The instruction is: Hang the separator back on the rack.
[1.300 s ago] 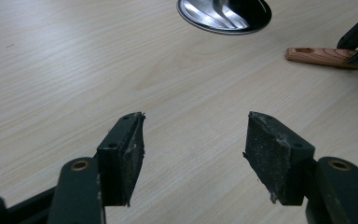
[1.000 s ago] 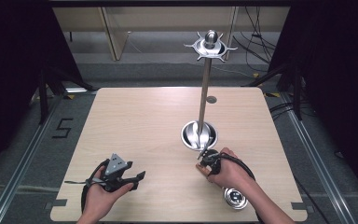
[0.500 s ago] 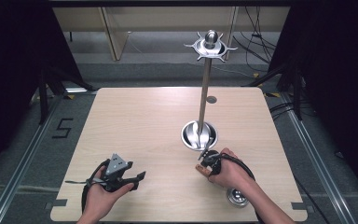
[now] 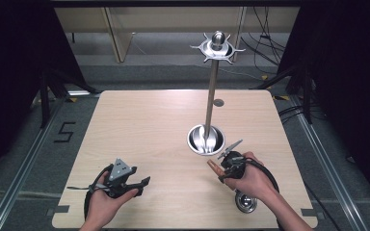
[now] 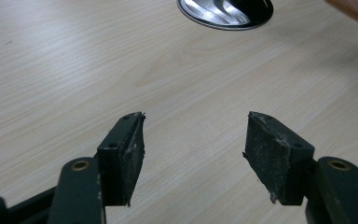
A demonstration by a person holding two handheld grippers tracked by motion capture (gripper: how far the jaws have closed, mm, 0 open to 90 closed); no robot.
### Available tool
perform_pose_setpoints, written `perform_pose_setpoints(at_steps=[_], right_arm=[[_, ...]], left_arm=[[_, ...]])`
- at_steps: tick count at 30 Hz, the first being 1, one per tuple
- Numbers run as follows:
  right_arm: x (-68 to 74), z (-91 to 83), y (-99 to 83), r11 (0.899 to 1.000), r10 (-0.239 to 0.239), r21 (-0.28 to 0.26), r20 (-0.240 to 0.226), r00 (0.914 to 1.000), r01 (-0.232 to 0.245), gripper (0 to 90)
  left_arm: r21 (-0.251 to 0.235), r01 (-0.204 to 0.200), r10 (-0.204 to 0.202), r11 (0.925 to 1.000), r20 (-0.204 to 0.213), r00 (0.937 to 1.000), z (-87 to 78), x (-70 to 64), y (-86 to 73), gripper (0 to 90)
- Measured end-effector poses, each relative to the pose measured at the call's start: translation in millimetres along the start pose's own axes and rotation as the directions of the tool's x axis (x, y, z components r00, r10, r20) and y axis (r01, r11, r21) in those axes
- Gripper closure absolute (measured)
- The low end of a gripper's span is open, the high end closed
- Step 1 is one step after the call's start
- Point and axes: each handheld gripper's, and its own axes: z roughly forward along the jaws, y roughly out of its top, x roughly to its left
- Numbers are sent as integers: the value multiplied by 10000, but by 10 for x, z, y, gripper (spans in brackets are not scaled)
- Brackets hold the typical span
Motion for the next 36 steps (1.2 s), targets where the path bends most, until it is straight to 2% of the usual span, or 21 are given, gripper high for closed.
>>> perform_pose_setpoints(at_steps=[1,3,4,6,7,9,15,16,17,22,23,24,25,26,27,28,29,32,33,34,36], right_arm=[[2,-34,-15,9996,257,-70,-18,9997,-257,686],[-18,-52,-25,9995,100,-285,102,9999,-97,686],[-48,-125,-57,9988,189,-463,278,9994,-176,686],[-48,-148,-66,9976,406,-567,315,9987,-388,687],[-43,-175,-73,9936,714,-884,134,9974,-700,686],[-108,-271,-108,9879,874,-1310,240,9959,-836,687],[-185,-375,-129,9773,969,-1926,383,9946,-878,687],[-189,-390,-128,9747,1046,-2027,397,9937,-945,688],[-204,-422,-123,9657,1114,-2410,473,9926,-969,687],[-225,-474,-118,9549,945,-2874,579,9938,-741,687],[-231,-504,-115,9484,1052,-3064,610,9926,-817,687],[-231,-522,-114,9481,1108,-3056,588,9921,-878,687],[-231,-522,-114,9374,1189,-3357,586,9912,-926,687],[-222,-552,-114,9385,1292,-3291,542,9901,-1044,687],[-239,-565,-114,9347,1177,-3444,661,9909,-880,687],[-241,-571,-113,9257,1224,-3677,676,9902,-893,687],[-225,-607,-113,9287,1407,-3535,563,9884,-1121,687],[-244,-641,-114,9259,1328,-3648,699,9887,-985,687],[-246,-671,-112,9192,1404,-3797,686,9877,-1043,688],[-246,-671,-112,9192,1404,-3797,686,9877,-1043,688],[-230,-703,-108,9111,1661,-3908,563,9845,-1314,688]], left_arm=[[9,5,-5,10000,4,10000,2,0,0,369],[14,-41,41,10000,1,10000,3,2,1,369],[31,-46,46,10000,-1,10000,-1,0,1,369],[-40,-20,20,10000,5,10000,2,-2,0,369],[-176,120,-120,9998,4,9999,7,-12,-1,369],[-83,59,-60,9999,-71,10000,-3,-8,2,369],[-75,20,-20,10000,12,10000,-6,-10,6,369],[-102,7,-7,9999,-19,10000,-5,-10,6,369],[-102,1,-1,9999,-19,10000,-4,-7,5,369],[-105,16,-16,9999,-37,10000,-4,-8,6,369],[-106,-1,1,9999,-27,10000,-4,-7,7,369],[-98,11,-12,10000,-42,10000,-4,-7,6,369],[-82,-28,28,10000,1,10000,-3,-2,6,369],[-84,-8,8,10000,2,10000,-2,-3,5,369],[-78,-11,11,10000,2,10000,-1,-3,5,370],[-86,-11,11,10000,19,10000,0,-2,6,369],[-111,9,-9,9999,-15,10000,2,-4,7,370],[-72,-22,22,10000,-4,10000,-2,-3,8,369],[-73,-26,26,10000,1,10000,-2,-3,8,369],[-70,-21,21,10000,-5,10000,-2,-3,8,369],[-176,29,-29,9998,-18,10000,10,-5,6,369]])
